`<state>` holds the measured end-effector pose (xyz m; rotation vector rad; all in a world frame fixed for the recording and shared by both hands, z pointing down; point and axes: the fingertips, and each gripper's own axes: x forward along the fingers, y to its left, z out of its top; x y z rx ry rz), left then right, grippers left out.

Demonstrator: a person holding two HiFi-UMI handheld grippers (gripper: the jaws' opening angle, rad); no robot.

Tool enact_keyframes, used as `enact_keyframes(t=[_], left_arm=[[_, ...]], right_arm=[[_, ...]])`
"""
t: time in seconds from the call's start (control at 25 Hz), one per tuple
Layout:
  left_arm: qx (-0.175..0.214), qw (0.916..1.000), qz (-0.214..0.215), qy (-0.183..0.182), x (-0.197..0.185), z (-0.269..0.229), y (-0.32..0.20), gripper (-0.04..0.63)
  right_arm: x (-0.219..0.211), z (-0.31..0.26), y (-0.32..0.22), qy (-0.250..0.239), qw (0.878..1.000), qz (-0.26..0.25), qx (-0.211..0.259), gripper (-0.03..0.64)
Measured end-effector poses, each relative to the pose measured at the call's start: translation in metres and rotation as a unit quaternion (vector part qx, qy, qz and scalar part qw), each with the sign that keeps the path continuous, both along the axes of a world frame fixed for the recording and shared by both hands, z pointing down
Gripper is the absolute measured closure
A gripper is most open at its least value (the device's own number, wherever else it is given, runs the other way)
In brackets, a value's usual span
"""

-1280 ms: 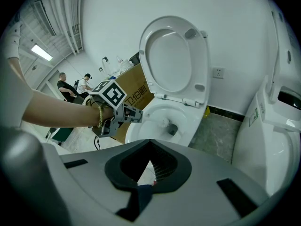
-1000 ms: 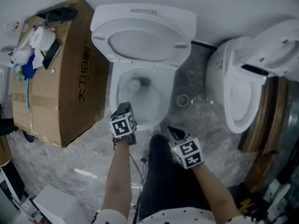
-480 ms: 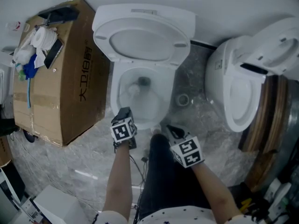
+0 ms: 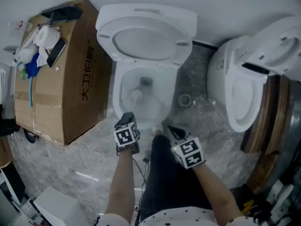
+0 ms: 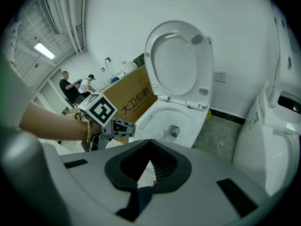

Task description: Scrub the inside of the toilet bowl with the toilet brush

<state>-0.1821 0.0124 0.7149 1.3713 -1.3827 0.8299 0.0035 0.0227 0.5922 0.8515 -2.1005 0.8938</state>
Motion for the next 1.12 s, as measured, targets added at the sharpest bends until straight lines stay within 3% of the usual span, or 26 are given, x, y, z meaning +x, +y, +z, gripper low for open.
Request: enact_keyframes(t=[0.48,1.12], left_arm=[[-0.014,0.9997,0.001,0.018,0.018,0.003,0.027,0.439],[-0.018,0.9990,0.026,0.031,0.047,0.002,0.024,0.439]], right_arm=[[-0.001,-0.005,0.008,-0.003,1.000,0.001,-0.003,0.611],[0.002,-0.004,0.009,0.000,1.000,0.008,0.000,0.611]])
